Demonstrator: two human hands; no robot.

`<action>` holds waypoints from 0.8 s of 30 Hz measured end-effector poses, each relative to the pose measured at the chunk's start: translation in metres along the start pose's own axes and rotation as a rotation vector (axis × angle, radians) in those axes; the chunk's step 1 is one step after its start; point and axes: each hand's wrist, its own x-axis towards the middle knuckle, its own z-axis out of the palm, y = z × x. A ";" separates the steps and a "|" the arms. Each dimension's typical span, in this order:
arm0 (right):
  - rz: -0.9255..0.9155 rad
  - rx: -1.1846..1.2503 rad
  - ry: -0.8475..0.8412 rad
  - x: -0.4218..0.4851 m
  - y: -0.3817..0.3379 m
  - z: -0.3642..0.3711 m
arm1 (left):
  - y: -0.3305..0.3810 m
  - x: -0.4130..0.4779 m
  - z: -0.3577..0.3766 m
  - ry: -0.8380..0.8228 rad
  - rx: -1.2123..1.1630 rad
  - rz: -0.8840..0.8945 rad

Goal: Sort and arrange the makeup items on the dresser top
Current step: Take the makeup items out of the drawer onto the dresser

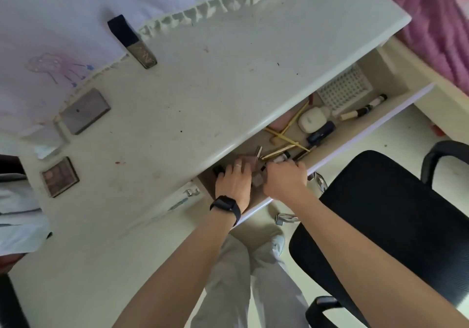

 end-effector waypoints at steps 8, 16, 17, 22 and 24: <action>0.034 -0.087 -0.011 0.030 -0.014 0.014 | 0.000 0.030 0.011 0.002 -0.024 0.082; 0.004 -0.172 0.078 0.038 -0.019 0.023 | -0.024 0.000 0.005 0.030 -0.211 0.039; -0.005 -0.173 0.072 0.037 -0.018 0.022 | -0.027 -0.007 0.003 0.035 -0.289 0.017; -0.022 -0.141 0.020 0.035 -0.017 0.018 | -0.040 -0.046 -0.017 0.219 -0.745 -0.113; -0.016 -0.134 -0.006 0.035 -0.020 0.017 | -0.046 -0.061 -0.031 0.256 -0.938 -0.168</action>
